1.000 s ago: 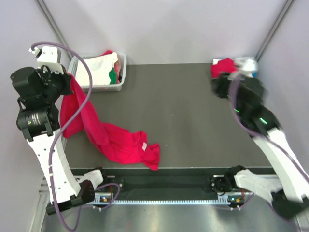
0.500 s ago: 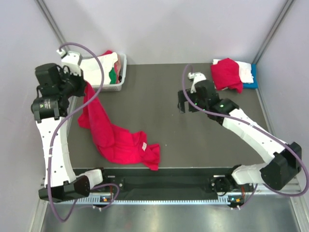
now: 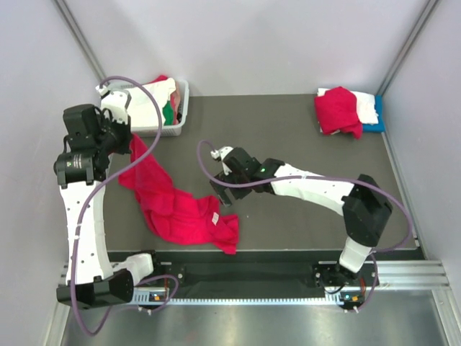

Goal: Fold and stack the t-shirts
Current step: Flatten the tshirt out

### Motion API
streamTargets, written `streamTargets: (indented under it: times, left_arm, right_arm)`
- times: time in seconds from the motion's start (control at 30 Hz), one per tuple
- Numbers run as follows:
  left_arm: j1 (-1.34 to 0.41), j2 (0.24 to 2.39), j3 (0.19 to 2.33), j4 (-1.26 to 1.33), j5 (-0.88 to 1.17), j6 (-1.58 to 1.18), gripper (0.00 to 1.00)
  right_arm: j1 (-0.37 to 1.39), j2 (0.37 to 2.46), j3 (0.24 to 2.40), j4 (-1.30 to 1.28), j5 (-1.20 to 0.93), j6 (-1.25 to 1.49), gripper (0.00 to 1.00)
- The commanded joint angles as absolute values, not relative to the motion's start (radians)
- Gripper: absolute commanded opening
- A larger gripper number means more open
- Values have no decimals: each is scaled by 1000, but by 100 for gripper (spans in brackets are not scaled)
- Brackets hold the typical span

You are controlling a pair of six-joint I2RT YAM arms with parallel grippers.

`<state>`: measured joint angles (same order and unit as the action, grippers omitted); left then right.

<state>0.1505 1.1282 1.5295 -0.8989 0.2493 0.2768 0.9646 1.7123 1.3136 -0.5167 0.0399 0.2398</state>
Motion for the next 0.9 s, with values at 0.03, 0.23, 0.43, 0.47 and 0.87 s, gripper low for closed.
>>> streamTargets:
  times: [0.03,0.23,0.43,0.47,0.87]
  left_arm:
    - [147,1088,1529,-870,236,296,0]
    - [149,1078,1496,-856,229,296,0]
    - [149,1083,1477,-844,235,291,0]
    - [147,1081,1470,-841,235,291,0]
    - [147,1071,1460,-834,227,299,0]
  right_arm:
    - [1037,1830,1388,-465,-48,244,100]
    - [1094,1899,1452,-456,-57,216,100]
    - [1131,1991,1592,-517,-51,173,100]
    - [1132,2000,1604,-518,-57,173,100]
    - [1131,2069,1592,-420,-77,201,88]
